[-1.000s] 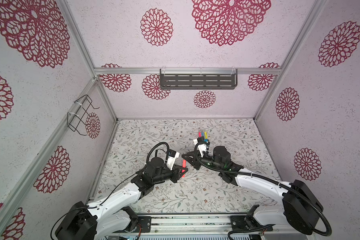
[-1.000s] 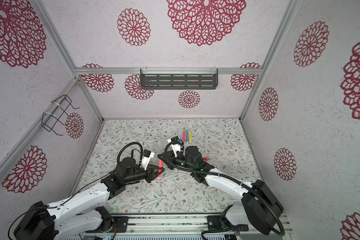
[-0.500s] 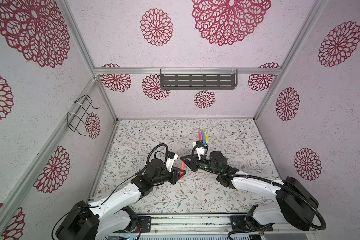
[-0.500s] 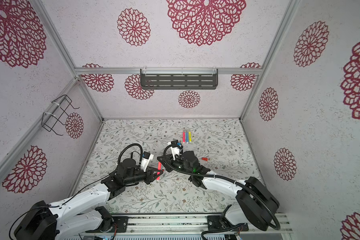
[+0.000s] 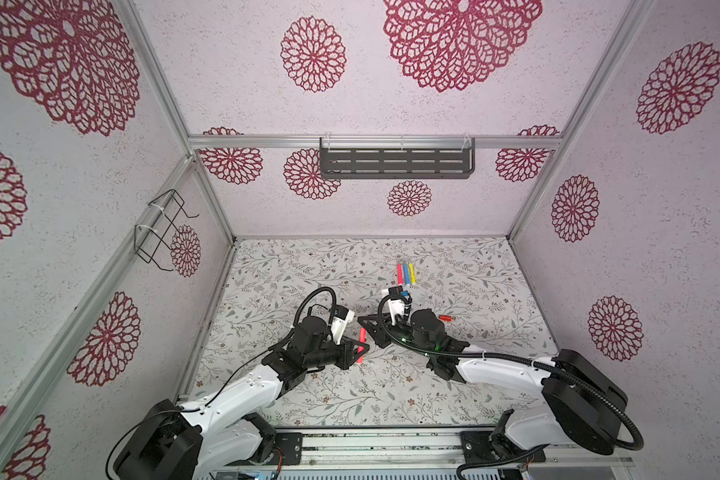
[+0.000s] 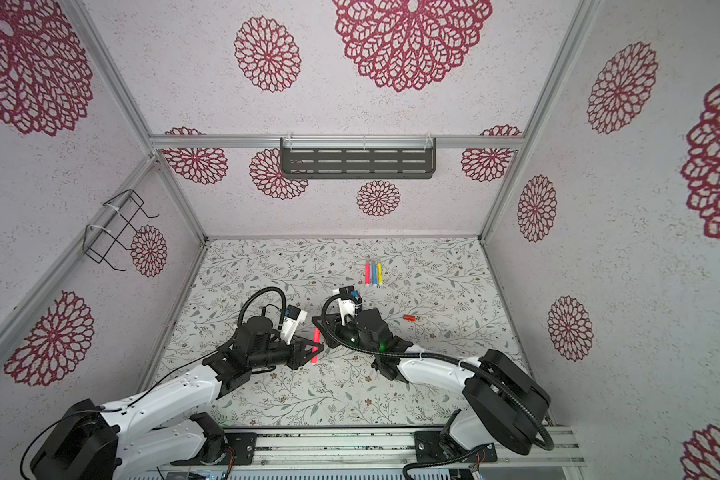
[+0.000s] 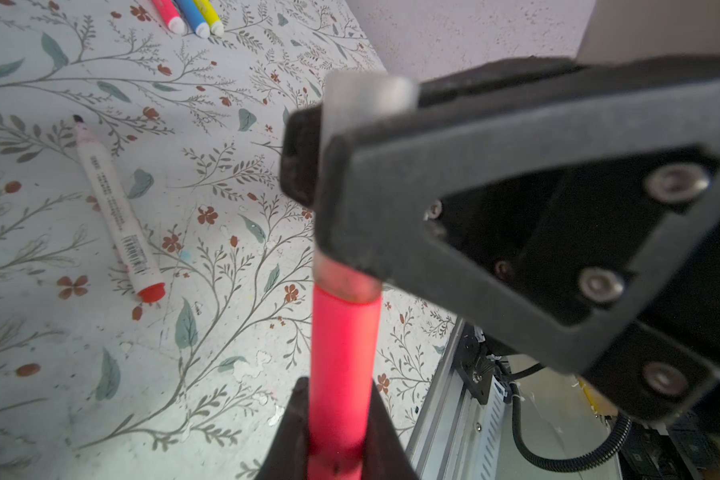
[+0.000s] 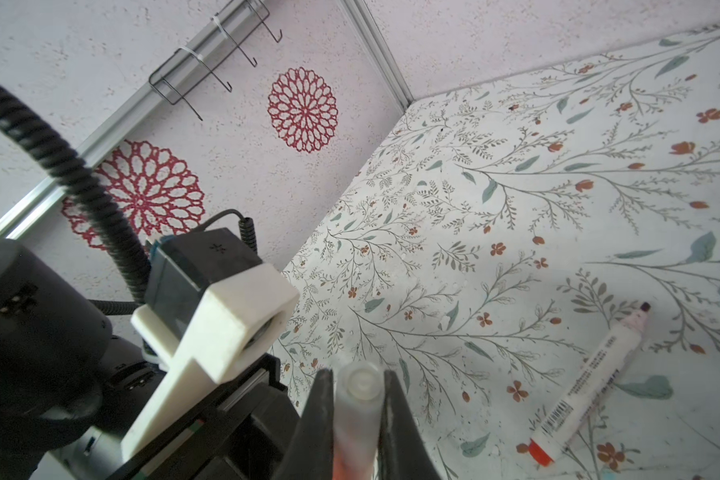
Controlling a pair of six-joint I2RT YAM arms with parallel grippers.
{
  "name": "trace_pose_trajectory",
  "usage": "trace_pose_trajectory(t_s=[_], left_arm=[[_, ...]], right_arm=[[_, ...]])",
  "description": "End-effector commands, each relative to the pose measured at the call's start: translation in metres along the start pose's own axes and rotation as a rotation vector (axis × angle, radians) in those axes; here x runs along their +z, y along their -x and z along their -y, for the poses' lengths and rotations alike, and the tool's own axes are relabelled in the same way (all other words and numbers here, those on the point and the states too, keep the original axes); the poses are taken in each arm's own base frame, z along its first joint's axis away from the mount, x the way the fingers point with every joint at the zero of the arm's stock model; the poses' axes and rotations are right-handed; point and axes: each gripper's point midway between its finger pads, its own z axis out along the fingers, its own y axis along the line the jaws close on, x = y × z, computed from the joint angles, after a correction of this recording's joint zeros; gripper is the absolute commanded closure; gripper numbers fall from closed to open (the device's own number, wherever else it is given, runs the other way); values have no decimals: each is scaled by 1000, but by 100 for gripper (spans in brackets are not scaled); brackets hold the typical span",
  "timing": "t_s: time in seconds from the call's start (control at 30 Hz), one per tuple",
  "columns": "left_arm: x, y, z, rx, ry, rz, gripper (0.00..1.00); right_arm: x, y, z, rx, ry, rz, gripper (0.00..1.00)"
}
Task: Insert the pens into the pen caps
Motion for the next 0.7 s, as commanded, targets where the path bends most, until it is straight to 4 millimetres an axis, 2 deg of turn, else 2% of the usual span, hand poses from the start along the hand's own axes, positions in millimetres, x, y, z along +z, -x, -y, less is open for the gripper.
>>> trace_pose_trajectory(t_s=[0.0, 0.13, 0.23, 0.27, 0.3, 0.33, 0.37, 0.47, 0.53, 0.6, 0.67], left_arm=[[-68, 175, 44, 117, -41, 635, 100], [-69, 176, 41, 116, -45, 632, 100], [-60, 167, 31, 122, -12, 588, 100], [-55, 161, 23, 122, 16, 560, 100], [-50, 156, 17, 113, 30, 537, 100], [-44, 149, 14, 104, 27, 508, 100], [-39, 142, 11, 95, 27, 478, 100], [-34, 122, 4, 79, 37, 433, 100], [-35, 112, 2, 74, 48, 424, 100], [-41, 107, 5, 75, 47, 431, 100], [-47, 103, 8, 85, 44, 434, 100]], right_arm=[[-54, -187, 47, 15, -135, -687, 100], [-54, -190, 35, 23, -52, -686, 100], [-46, -171, 21, 16, -12, -640, 100], [-41, -159, 13, 26, -5, -616, 100], [-38, -147, 6, 28, 4, -596, 92], [-34, -132, -5, 20, 13, -570, 73], [-32, -113, -16, -10, 26, -541, 59], [-37, -51, -37, -146, -7, -412, 46], [-44, -17, -44, -203, -9, -329, 41], [-48, 3, -46, -200, 7, -284, 41], [-48, 13, -46, -189, 27, -261, 41]])
